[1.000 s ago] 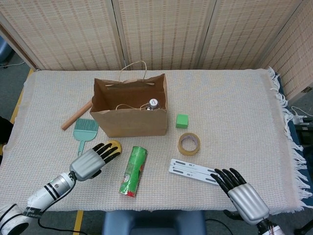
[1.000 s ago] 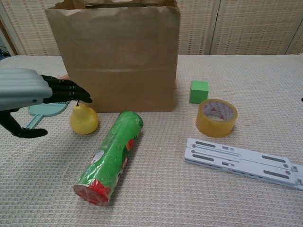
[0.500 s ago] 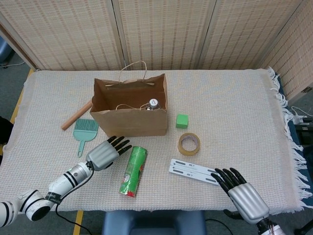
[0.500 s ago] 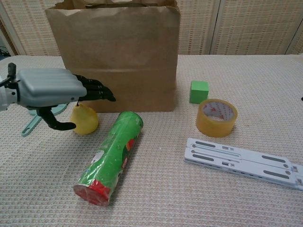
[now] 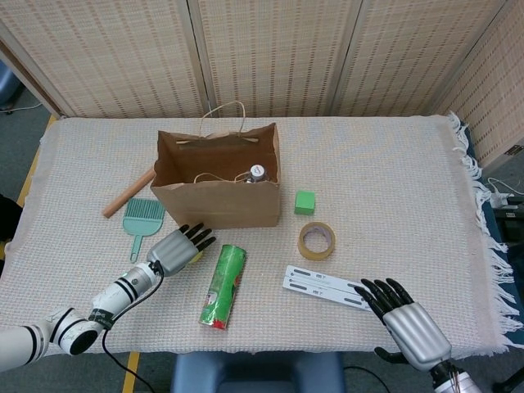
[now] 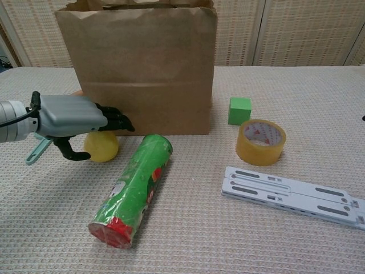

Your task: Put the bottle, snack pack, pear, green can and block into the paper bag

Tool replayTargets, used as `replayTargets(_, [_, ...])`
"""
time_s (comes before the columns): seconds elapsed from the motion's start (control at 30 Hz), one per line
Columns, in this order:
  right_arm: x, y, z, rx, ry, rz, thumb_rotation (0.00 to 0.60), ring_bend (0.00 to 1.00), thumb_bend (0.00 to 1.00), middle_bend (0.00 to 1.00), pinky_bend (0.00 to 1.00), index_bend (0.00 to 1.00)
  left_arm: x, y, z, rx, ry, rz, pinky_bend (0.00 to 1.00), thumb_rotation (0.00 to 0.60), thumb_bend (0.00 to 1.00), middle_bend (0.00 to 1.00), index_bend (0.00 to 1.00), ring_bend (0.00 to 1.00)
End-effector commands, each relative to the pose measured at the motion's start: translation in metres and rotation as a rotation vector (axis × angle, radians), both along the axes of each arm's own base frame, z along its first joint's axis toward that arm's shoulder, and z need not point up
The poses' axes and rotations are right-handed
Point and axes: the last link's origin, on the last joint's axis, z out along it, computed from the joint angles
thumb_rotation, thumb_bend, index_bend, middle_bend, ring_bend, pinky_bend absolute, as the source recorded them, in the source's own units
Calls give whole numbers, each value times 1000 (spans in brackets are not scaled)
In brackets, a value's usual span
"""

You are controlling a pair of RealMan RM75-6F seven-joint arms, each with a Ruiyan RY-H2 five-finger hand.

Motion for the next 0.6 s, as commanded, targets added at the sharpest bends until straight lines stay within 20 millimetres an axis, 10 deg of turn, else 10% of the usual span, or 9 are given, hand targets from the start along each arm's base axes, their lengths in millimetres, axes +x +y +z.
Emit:
replayTargets(0.03, [0, 0, -1, 2, 3, -1, 600, 0, 68, 0, 0, 0, -3, 0, -2, 0, -4, 9, 267, 600, 376, 28, 81, 46])
replayTargets(0.47, [0, 0, -3, 2, 7, -3, 600, 0, 68, 0, 0, 0, -20, 1, -5, 2, 12, 31, 415, 600, 418, 213, 285, 187])
replayTargets(0.6, [1, 0, -2, 1, 4, -2, 600, 0, 68, 0, 0, 0, -25, 1, -4, 10, 9, 38, 603, 600, 507, 397, 488, 373])
